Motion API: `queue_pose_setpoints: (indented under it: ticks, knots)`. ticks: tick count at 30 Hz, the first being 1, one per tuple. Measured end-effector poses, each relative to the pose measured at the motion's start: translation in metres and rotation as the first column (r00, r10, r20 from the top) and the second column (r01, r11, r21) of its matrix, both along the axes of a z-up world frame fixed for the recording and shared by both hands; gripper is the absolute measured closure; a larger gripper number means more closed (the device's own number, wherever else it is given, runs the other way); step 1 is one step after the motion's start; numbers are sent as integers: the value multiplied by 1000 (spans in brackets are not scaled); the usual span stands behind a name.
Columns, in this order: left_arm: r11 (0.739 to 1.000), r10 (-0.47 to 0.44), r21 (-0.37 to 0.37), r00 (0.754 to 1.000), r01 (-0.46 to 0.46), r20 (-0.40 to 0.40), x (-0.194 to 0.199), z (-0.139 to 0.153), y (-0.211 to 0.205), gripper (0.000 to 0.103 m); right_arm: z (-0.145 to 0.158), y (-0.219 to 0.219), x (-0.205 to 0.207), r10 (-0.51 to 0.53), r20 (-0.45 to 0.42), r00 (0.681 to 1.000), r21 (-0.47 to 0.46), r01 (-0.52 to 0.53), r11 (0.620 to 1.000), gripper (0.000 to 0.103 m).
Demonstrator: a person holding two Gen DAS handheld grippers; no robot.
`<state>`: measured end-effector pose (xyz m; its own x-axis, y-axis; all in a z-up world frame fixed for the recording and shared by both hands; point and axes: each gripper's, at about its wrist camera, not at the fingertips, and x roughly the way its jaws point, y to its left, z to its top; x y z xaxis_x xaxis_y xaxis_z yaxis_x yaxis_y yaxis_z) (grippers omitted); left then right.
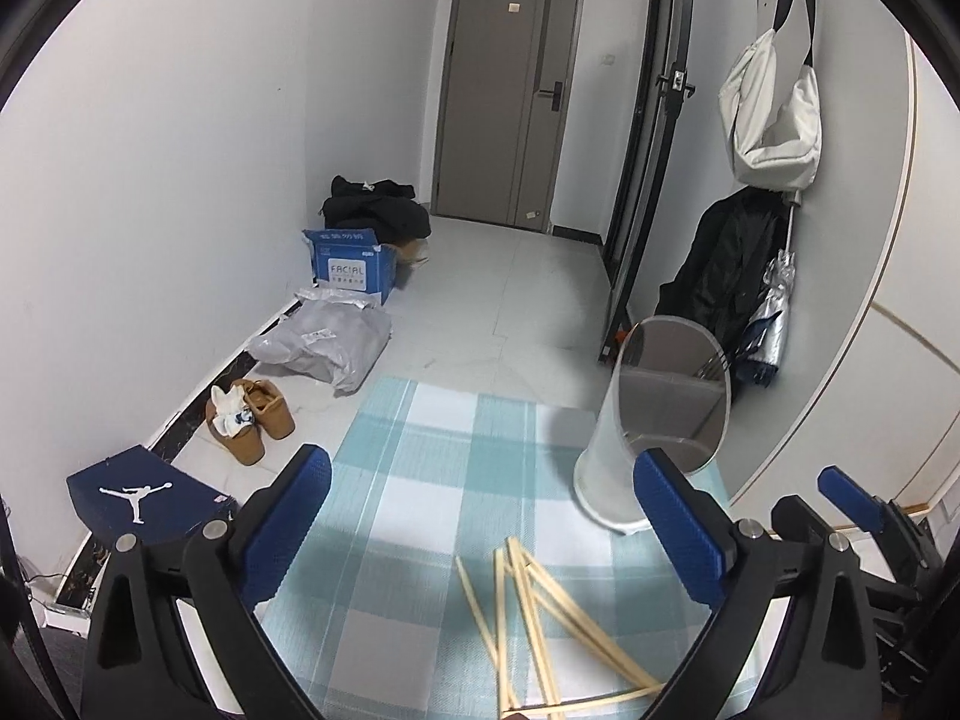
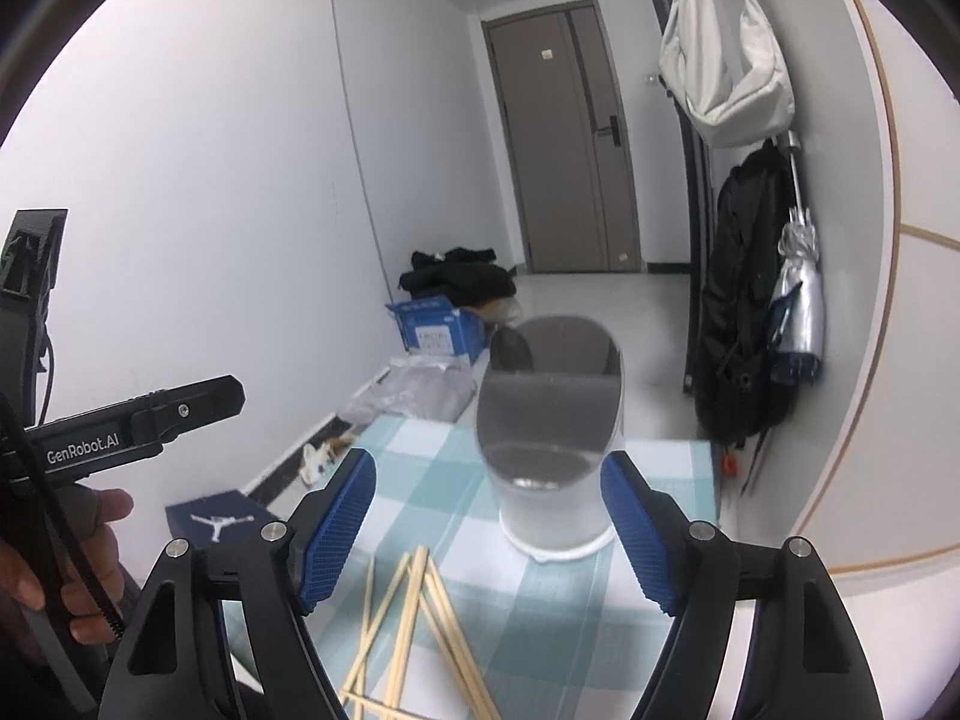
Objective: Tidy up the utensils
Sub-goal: 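Move both tools back over the wooden chopsticks on the tablecloth, then close the right tool on the wooden chopsticks and lift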
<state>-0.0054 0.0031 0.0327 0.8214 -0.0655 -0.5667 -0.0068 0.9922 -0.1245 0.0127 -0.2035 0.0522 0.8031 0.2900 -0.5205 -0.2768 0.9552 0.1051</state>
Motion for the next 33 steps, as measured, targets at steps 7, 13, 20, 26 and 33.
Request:
queue_pose_setpoints:
  ticks: [7,13,20,26,33]
  knots:
    - [1000,4,-24,998,-5,-57,-2,-29,13,4,-26,8,-2,7,-76,997,-44,-10,999,22]
    - [998,-9,-57,991,2,-130,5,-49,24,4,-53,15,-3,23,-173,985,-93,-40,995,22]
    - [991,12,-130,980,-39,-200,15,-57,45,4,-74,32,-2,110,-275,955,-153,-157,976,22]
    - [983,35,-167,972,-75,-233,23,-63,59,4,-102,62,-6,267,-416,869,-170,-363,916,34]
    - [964,55,-235,957,-125,-284,30,-70,78,4,-138,106,-24,409,-532,741,-229,-591,773,54]
